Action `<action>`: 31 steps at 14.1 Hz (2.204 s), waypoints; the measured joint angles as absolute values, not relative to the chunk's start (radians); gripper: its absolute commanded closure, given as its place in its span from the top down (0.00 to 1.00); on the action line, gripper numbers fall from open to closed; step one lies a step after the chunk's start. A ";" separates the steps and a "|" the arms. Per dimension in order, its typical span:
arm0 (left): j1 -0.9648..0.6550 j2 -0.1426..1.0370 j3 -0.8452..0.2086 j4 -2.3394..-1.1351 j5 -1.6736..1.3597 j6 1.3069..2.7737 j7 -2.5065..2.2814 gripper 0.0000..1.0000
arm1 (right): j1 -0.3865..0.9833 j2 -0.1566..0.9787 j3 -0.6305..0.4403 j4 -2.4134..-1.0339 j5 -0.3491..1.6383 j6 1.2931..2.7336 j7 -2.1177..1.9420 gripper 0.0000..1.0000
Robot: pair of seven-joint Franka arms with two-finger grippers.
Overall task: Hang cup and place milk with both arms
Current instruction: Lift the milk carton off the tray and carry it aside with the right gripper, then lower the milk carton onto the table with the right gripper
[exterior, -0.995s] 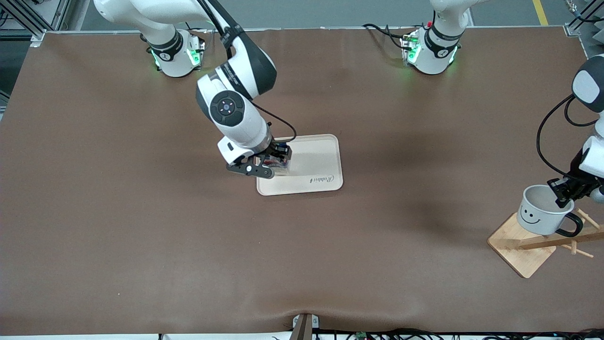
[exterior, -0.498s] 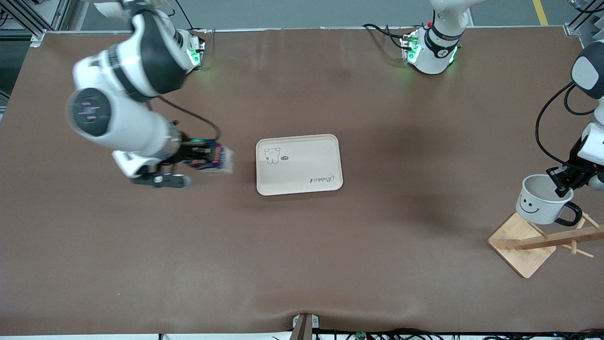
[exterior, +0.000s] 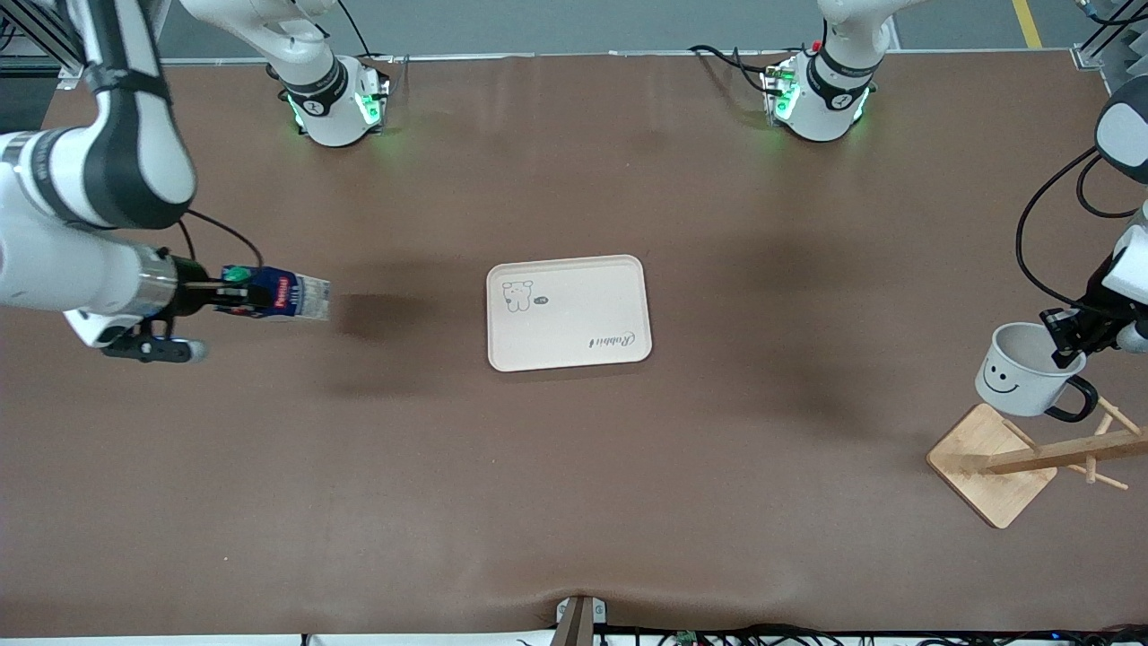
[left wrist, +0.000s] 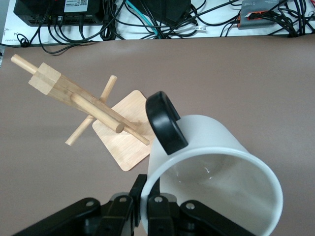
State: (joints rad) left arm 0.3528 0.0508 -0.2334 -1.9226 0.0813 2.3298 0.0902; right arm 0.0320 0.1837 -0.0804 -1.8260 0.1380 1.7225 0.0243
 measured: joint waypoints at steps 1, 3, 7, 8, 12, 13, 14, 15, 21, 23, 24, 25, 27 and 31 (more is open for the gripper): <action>0.353 0.051 -0.233 -1.923 0.081 2.330 0.100 0.00 | -0.013 0.183 -0.080 -1.854 0.138 1.732 -0.010 0.00; 0.357 0.051 -0.233 -1.923 0.081 2.330 0.117 0.00 | -0.069 0.175 -0.080 -1.917 0.138 1.776 -0.048 0.00; 0.369 0.051 -0.233 -1.923 0.081 2.331 0.140 0.00 | -0.096 0.129 -0.078 -2.087 0.138 1.907 -0.071 0.00; 0.369 0.051 -0.233 -1.923 0.081 2.331 0.141 0.00 | -0.096 0.122 -0.077 -2.112 0.138 1.928 -0.071 0.00; 0.369 0.051 -0.234 -1.923 0.081 2.331 0.141 0.00 | -0.110 0.111 -0.076 -2.136 0.138 1.996 -0.071 0.00; 0.369 0.051 -0.234 -1.923 0.081 2.331 0.141 0.00 | -0.113 0.111 -0.076 -2.137 0.138 2.018 -0.072 0.00; 0.369 0.051 -0.234 -1.923 0.081 2.331 0.141 0.00 | -0.115 0.111 -0.076 -2.137 0.138 2.033 -0.073 0.00; 0.369 0.051 -0.234 -1.923 0.081 2.331 0.141 0.00 | -0.115 0.111 -0.076 -2.137 0.138 2.037 -0.073 0.00; 0.369 0.051 -0.234 -1.929 0.081 2.330 0.141 0.00 | -0.118 0.110 -0.076 -2.169 0.138 2.076 -0.083 0.96; 0.369 0.051 -0.234 -1.931 0.081 2.330 0.141 0.00 | -0.119 0.110 -0.076 -2.173 0.138 2.076 -0.084 1.00; 0.369 0.051 -0.234 -1.931 0.081 2.330 0.141 0.00 | -0.119 0.110 -0.076 -2.177 0.138 2.075 -0.085 1.00; 0.369 0.051 -0.234 -1.932 0.081 2.330 0.141 0.00 | -0.119 0.110 -0.076 -2.179 0.138 2.075 -0.085 1.00; 0.369 0.051 -0.234 -1.933 0.081 2.330 0.141 0.00 | -0.119 0.110 -0.076 -2.183 0.138 2.075 -0.085 1.00; 0.371 0.051 -0.234 -1.934 0.081 2.330 0.153 0.00 | -0.119 0.110 -0.075 -2.185 0.138 2.070 -0.086 1.00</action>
